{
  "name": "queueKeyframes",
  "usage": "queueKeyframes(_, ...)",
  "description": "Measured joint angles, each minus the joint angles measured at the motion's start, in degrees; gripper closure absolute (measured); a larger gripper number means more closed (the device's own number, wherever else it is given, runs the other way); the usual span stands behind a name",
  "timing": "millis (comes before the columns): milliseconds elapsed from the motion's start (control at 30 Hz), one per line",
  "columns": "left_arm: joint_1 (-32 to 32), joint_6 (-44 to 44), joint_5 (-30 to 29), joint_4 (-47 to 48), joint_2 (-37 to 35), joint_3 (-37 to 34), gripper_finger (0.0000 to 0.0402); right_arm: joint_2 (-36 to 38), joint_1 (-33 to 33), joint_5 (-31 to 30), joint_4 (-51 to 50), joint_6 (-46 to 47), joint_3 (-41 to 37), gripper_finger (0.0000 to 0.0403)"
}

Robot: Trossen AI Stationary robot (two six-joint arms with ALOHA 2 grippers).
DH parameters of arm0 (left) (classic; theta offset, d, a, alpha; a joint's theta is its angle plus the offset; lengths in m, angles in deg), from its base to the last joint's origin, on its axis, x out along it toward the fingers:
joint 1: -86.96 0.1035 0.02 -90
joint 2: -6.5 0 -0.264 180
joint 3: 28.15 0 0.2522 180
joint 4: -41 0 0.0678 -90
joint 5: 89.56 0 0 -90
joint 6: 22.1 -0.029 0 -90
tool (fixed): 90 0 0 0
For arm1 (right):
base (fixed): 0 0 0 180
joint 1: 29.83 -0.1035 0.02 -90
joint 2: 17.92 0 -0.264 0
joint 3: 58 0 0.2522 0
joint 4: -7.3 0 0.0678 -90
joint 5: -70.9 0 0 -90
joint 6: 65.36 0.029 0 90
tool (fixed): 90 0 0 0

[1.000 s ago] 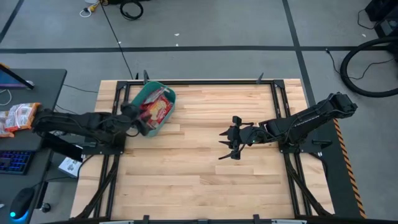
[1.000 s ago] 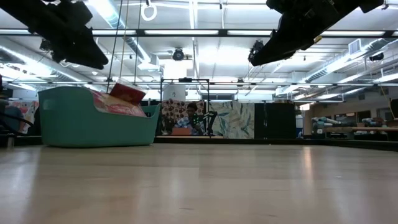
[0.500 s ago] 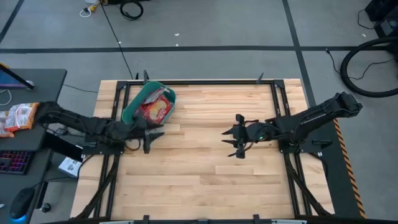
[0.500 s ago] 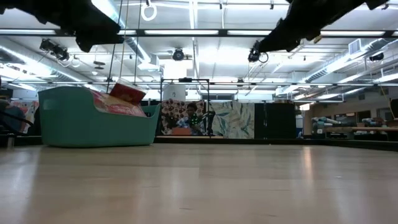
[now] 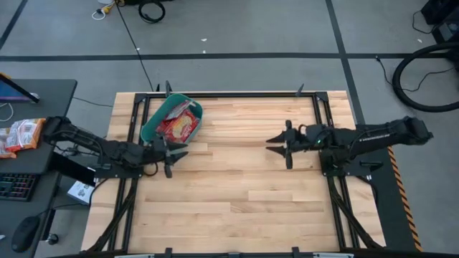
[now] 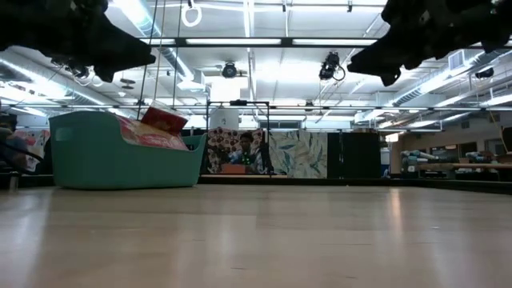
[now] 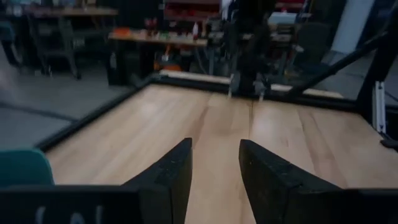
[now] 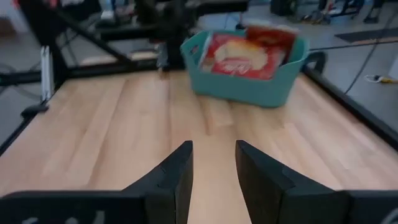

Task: Sort popcorn bags into baskets
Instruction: Return to Home Position

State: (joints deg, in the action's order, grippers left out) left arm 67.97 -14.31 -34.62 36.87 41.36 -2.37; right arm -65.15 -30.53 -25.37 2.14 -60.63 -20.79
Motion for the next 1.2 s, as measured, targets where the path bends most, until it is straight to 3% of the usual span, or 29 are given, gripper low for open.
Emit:
queueKeyframes(267,3.7,-7.2,3.8,-10.5,-7.0,-6.8,0.0295,6.8,10.5,9.3,0.9,2.9,-3.9,0.0278)
queueKeyframes(733,4.8,-15.0,0.8,-9.9,-18.3,-7.9,0.0393,24.9,18.7,10.0,-1.5,4.5,-10.8,0.0345)
queueKeyframes(933,4.8,-14.2,0.8,-4.8,-21.8,-7.9,0.0397,31.8,23.9,16.1,-3.8,5.6,-13.0,0.0380)
queueKeyframes(1200,4.8,-14.8,0.3,-8.5,-23.9,-11.5,0.0399,39.8,30.5,21.4,1.7,8.0,-20.4,0.0392)
